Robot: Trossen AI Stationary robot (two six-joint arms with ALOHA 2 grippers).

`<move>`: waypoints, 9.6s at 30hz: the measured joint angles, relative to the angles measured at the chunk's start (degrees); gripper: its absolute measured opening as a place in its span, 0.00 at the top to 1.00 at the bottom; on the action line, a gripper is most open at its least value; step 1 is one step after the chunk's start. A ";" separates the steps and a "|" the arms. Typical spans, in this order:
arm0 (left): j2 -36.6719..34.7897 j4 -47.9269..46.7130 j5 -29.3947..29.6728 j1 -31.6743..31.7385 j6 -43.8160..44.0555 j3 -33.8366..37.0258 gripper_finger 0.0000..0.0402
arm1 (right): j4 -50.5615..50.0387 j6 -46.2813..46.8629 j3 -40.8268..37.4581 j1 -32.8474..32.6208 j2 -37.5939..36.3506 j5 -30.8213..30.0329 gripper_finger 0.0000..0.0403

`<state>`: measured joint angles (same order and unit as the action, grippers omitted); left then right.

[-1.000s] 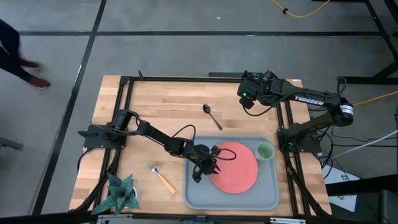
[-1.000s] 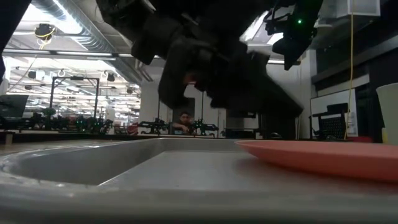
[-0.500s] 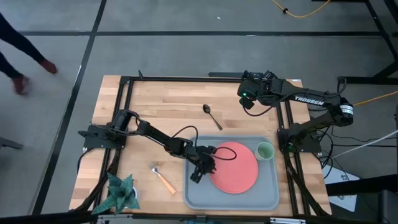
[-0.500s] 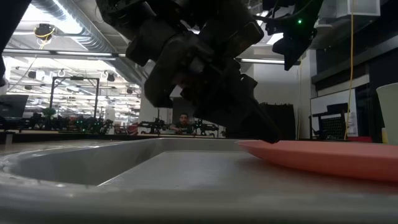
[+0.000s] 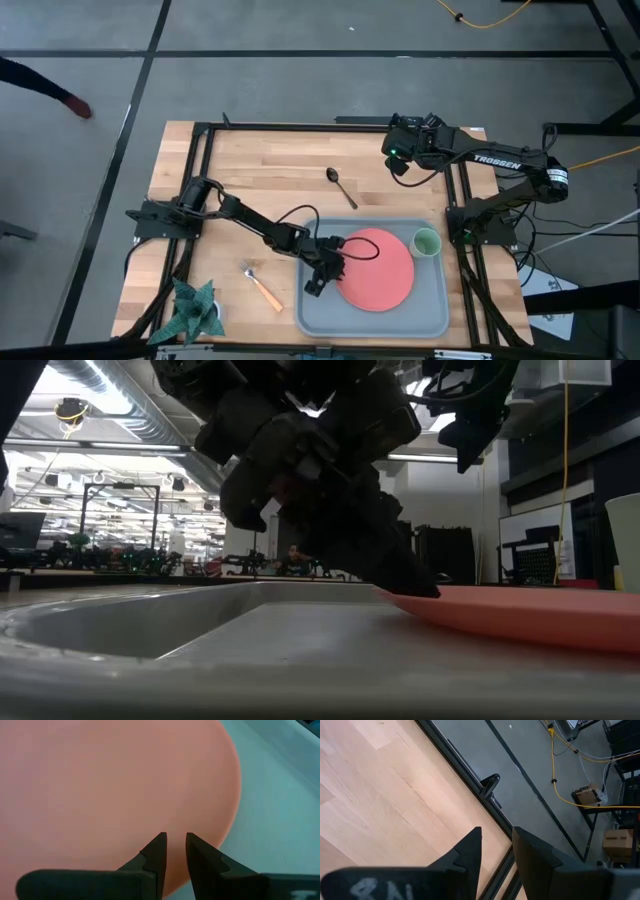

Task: Pick and place plate/cup/fork/spoon on tray
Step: Put the pink plate on the light blue tray, then put the fork on the left side of the pink plate on the light blue tray

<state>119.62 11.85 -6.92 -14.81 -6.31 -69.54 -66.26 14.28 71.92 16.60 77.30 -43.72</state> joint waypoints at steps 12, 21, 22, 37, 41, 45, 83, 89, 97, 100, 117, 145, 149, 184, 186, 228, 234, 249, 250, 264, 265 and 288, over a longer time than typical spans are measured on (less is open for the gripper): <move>-3.28 -4.88 3.49 -1.64 0.81 -0.23 0.84 | 0.03 0.09 0.00 -0.01 0.00 -0.04 0.71; -5.20 -11.32 10.39 -2.28 -6.11 -1.94 0.84 | 0.09 0.09 -0.02 0.00 0.00 0.27 0.71; -6.30 -12.59 12.98 -2.25 -8.32 -2.62 0.84 | 0.08 0.04 -0.02 0.00 0.00 0.26 0.71; -24.77 -70.07 8.15 1.03 24.14 -4.07 0.84 | -6.03 4.06 -0.07 0.00 0.02 1.54 0.71; -22.95 -72.65 -2.33 -3.00 31.48 -1.01 0.85 | -5.88 5.20 -0.07 0.00 0.02 1.79 0.71; -20.14 -71.07 -16.37 -5.68 41.69 1.86 0.87 | -5.62 5.11 -0.07 -0.02 0.02 1.85 0.71; -12.55 -66.63 -1.39 -13.77 40.68 2.47 1.00 | -5.21 6.25 -0.07 0.00 0.02 1.81 0.71; -12.55 -66.63 -2.13 -13.75 40.70 2.47 1.00 | -5.21 6.25 -0.07 0.00 0.02 1.81 0.71; -12.75 -64.67 -4.27 -14.03 41.94 4.91 1.00 | -5.25 6.25 -0.07 -0.02 0.01 1.81 0.71; -12.92 -63.88 -4.03 -14.03 42.22 5.49 1.00 | -5.25 6.25 -0.07 0.00 0.02 1.81 0.71; -12.75 -63.88 2.81 -7.71 34.94 5.62 1.00 | -5.70 6.25 -0.07 -0.02 0.00 1.83 0.71; -12.90 -68.71 11.03 12.77 7.08 10.16 1.00 | -6.34 6.21 -0.07 -0.02 0.00 1.84 0.71; -12.66 -69.18 17.34 15.78 2.39 10.43 1.00 | -6.34 6.16 -0.07 0.00 0.01 1.81 0.71; -13.01 -29.33 38.33 24.36 -21.48 6.88 1.00 | -6.05 5.93 -0.07 0.00 0.02 1.84 0.71; -14.87 -30.78 39.26 22.80 -19.17 6.85 1.00 | -4.82 4.38 -0.07 0.00 0.02 1.81 0.71; -95.34 -7.95 19.47 15.80 5.20 69.11 1.00 | 33.04 -10.25 28.02 -0.43 42.90 37.41 0.71; -95.95 -7.77 19.86 15.80 3.23 69.11 1.00 | 30.45 -10.31 28.02 -0.76 47.09 37.38 0.71; -95.91 -7.92 19.89 15.80 4.71 69.11 1.00 | 29.21 -12.45 28.00 -3.88 50.72 46.49 0.71; -95.91 -7.92 19.87 15.80 4.73 69.11 1.00 | 29.61 -13.27 28.00 -4.06 51.12 46.81 0.71; -95.91 -8.88 20.33 15.79 4.77 69.11 1.00 | 38.17 -16.39 27.94 -4.15 51.32 45.33 0.71; -95.91 -8.86 20.96 15.80 4.75 69.11 1.00 | 38.96 -16.35 27.96 -4.15 51.32 45.32 0.71; -95.91 -8.71 24.24 15.78 4.68 69.11 1.00 | 40.29 -6.71 27.96 -2.66 51.32 44.28 0.71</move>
<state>23.70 3.14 17.32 0.97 -1.63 -0.43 -25.97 7.58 99.88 13.93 128.62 0.56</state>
